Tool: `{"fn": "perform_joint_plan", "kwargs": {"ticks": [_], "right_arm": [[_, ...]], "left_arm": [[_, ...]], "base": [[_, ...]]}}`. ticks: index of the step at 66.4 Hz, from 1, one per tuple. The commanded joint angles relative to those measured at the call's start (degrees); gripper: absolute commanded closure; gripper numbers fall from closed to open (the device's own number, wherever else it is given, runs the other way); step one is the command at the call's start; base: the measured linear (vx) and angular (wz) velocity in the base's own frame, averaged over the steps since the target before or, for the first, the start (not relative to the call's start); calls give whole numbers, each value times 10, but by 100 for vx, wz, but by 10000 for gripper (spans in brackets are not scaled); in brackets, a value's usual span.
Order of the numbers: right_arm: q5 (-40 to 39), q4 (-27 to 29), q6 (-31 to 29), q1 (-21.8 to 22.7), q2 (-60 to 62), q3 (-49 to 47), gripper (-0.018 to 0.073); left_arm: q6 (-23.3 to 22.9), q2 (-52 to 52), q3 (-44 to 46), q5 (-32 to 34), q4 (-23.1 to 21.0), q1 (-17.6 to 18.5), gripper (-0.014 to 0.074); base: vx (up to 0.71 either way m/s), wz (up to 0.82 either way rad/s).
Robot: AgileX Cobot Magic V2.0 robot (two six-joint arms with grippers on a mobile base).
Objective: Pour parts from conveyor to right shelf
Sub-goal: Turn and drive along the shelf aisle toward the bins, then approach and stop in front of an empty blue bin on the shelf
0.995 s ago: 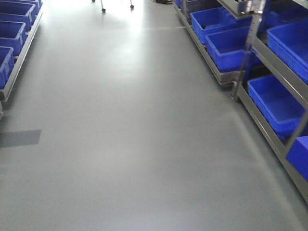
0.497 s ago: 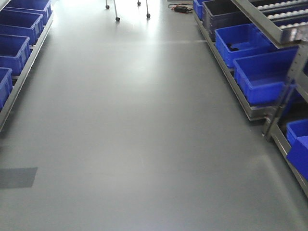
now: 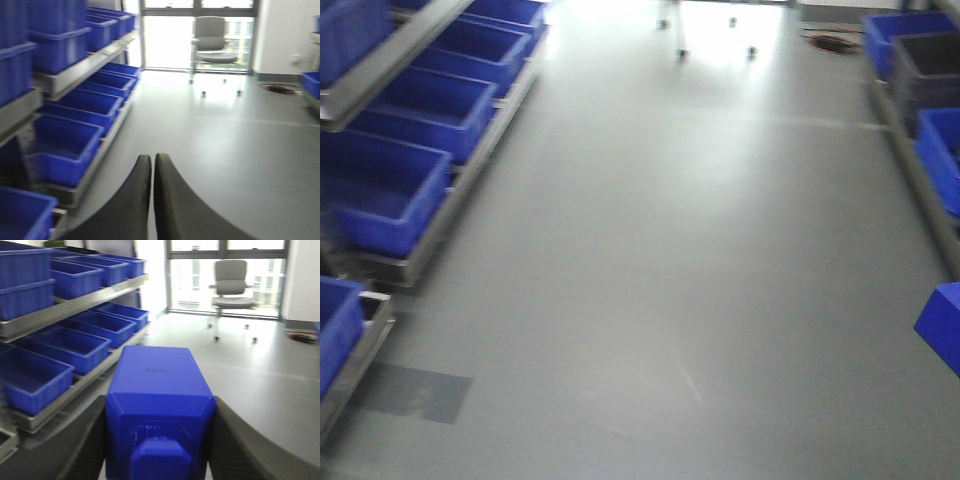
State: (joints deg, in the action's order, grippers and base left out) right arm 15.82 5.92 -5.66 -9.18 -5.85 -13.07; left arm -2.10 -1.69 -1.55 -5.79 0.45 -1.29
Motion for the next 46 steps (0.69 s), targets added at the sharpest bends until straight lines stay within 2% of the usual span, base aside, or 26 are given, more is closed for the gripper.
{"fn": "perform_joint_plan", "kwargs": {"ticks": [1, 46], "right_arm": [[-45, -1, -4, 1, -10, -16, 564], [-45, -1, -4, 1, -10, -16, 564]], "left_arm": [[-5, -8, 11, 45, -5, -1, 602], [-5, -8, 11, 45, -5, -1, 602]], "base": [[46, 85], [37, 93]]}}
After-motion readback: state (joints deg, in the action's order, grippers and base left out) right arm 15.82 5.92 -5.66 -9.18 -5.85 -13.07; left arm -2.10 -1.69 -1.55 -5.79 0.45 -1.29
